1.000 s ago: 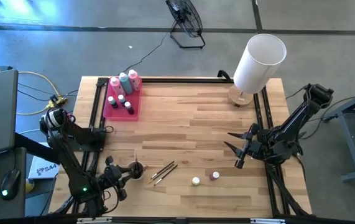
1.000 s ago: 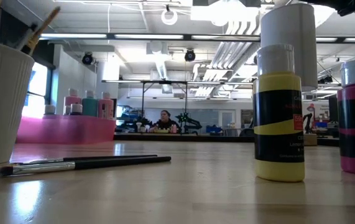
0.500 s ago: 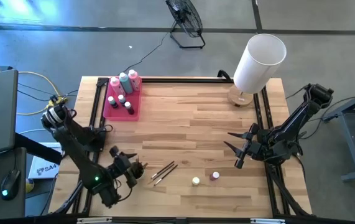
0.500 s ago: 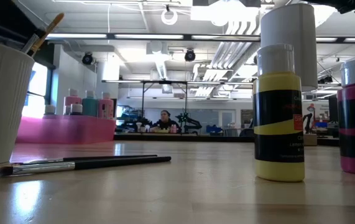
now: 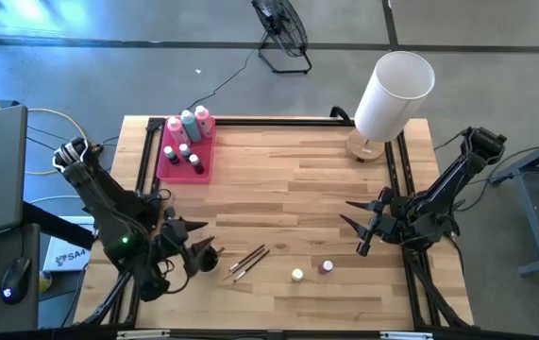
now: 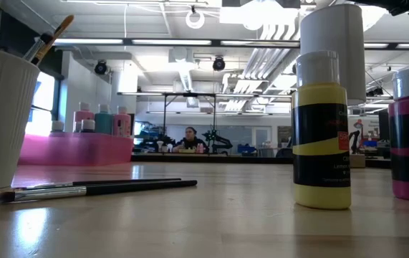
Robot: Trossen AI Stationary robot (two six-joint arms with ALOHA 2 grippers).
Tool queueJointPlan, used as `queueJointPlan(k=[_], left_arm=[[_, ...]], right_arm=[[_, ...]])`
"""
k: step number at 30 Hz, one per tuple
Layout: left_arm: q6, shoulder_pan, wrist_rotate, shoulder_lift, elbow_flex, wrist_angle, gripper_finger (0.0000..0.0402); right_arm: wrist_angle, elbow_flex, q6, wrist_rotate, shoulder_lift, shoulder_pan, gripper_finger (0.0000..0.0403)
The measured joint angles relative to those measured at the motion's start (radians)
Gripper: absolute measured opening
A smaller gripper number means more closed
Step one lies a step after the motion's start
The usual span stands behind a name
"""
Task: Pick & Place Paint Supplies
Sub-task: Put the small pink paint bottle into the pink bin
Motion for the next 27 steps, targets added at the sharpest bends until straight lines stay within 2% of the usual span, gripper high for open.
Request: queueJointPlan(k=[10, 15, 18, 27], left_arm=[[0.007, 0.003, -0.141, -0.015, 0.0, 0.071, 0.02], [0.066, 0.049, -0.155, -0.011, 0.0, 0.135, 0.02], [0.135, 0.106, -0.116, 0.001, 0.0, 0.193, 0.02], [0.455, 0.298, 0.123, 0.029, 0.0, 0.433, 0.02]], right_arm=[[-0.001, 0.0, 0.001, -0.001, 0.0, 0.0, 0.0168], [-0.002, 0.0, 0.0, -0.001, 0.0, 0.0, 0.0168], [-0.006, 0.0, 0.0, -0.001, 0.0, 0.0, 0.0168], [-0.008, 0.0, 0.0, 0.0, 0.0, 0.0, 0.0168]])
